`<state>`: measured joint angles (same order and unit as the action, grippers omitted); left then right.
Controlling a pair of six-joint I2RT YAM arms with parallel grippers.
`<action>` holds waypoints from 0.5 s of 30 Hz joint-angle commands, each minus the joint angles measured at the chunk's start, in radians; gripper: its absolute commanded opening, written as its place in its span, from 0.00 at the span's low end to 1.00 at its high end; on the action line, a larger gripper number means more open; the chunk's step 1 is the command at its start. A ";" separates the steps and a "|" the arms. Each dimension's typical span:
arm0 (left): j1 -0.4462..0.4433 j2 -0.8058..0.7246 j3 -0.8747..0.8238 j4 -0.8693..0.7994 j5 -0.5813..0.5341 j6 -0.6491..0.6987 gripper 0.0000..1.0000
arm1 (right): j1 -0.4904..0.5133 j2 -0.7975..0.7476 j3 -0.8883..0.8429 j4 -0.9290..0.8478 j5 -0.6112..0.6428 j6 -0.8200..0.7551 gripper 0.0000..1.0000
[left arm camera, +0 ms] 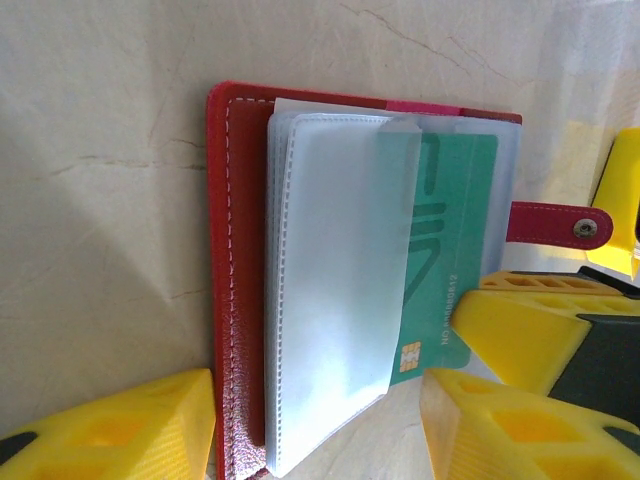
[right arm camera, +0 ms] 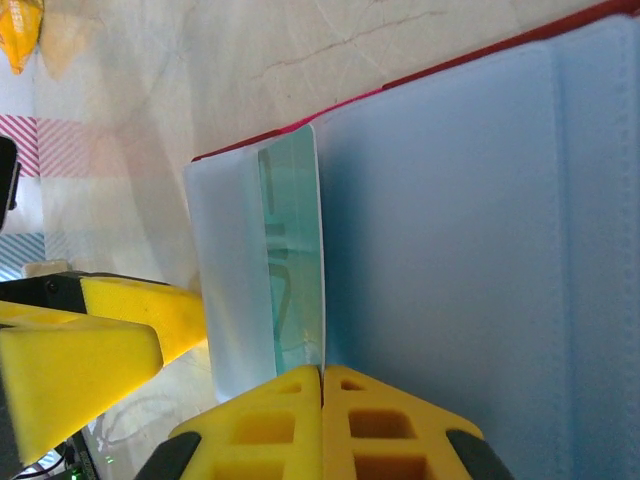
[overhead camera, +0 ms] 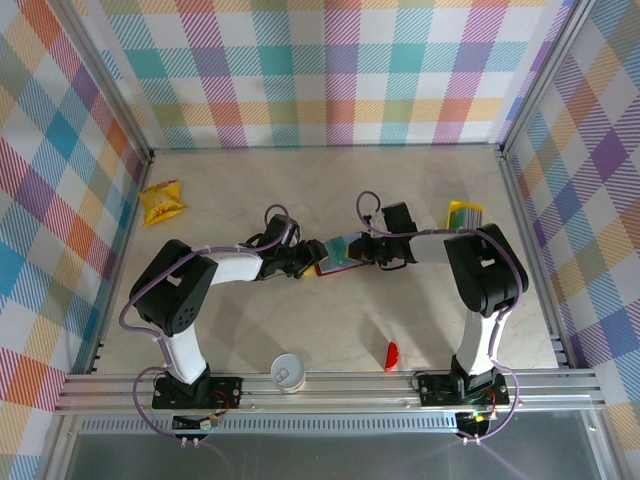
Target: Put the credit cards into the card holder
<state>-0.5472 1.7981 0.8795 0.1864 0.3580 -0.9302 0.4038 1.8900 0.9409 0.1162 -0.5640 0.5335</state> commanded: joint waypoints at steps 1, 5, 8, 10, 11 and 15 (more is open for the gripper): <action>0.003 -0.022 -0.001 0.005 0.033 -0.007 0.56 | 0.028 0.026 0.021 -0.081 0.015 -0.033 0.00; 0.003 -0.021 -0.001 0.005 0.033 -0.006 0.56 | 0.040 0.027 0.029 -0.091 0.028 -0.024 0.00; 0.003 -0.021 -0.001 0.007 0.034 -0.006 0.56 | 0.049 0.030 0.035 -0.090 0.032 -0.013 0.00; 0.003 -0.022 -0.001 0.008 0.035 -0.006 0.56 | 0.054 0.033 0.037 -0.091 0.032 -0.006 0.00; 0.003 -0.022 -0.001 0.008 0.035 -0.006 0.56 | 0.056 0.035 0.038 -0.090 0.032 0.000 0.00; 0.002 -0.022 -0.004 0.008 0.035 -0.007 0.56 | 0.064 0.038 0.040 -0.089 0.035 0.020 0.00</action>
<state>-0.5472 1.7981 0.8795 0.1856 0.3576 -0.9302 0.4488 1.8992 0.9699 0.0792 -0.5407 0.5415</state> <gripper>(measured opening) 0.558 0.042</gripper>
